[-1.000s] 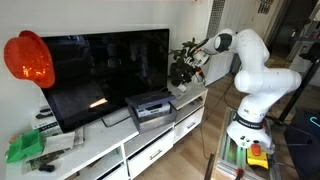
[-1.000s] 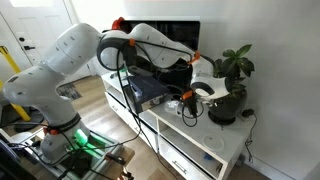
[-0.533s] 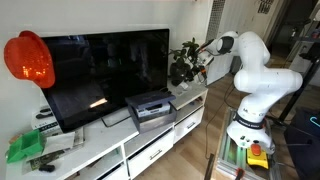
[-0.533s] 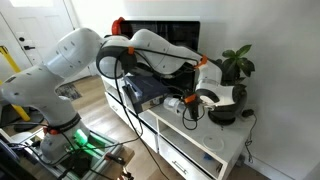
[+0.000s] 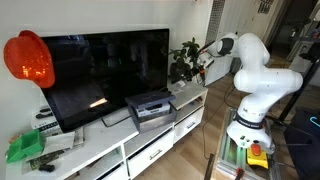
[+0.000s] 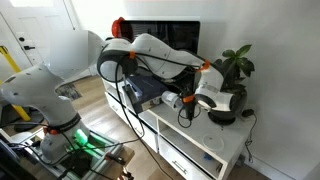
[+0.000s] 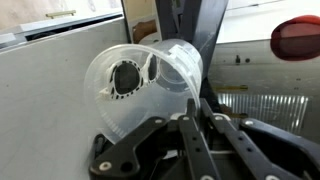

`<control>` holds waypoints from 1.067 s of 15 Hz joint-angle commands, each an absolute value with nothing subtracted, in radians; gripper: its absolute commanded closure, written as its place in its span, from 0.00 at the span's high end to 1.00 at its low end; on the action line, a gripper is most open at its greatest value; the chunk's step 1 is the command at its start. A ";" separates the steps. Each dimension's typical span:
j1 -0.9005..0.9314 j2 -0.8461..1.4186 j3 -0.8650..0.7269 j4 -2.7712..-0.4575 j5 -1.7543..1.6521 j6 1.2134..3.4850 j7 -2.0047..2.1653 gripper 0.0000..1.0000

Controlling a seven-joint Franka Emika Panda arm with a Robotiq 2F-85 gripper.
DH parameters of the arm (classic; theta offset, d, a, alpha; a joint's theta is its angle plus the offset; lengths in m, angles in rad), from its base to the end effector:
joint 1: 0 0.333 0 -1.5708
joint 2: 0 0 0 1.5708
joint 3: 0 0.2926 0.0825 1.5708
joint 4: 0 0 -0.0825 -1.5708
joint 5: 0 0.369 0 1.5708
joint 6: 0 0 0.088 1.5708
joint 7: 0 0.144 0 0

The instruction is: Pour the glasses out of the clear container and onto the television stand then put the clear lid on the container.

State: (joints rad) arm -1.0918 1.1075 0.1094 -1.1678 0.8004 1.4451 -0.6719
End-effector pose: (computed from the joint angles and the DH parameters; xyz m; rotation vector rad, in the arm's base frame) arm 0.4265 -0.4657 0.1008 -1.8726 0.5736 -0.1597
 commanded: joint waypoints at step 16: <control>-1.091 1.325 0.049 -1.010 1.251 1.171 -0.422 0.02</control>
State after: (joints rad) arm -1.1075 1.2827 0.0917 -1.0962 1.2536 1.2266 -0.4740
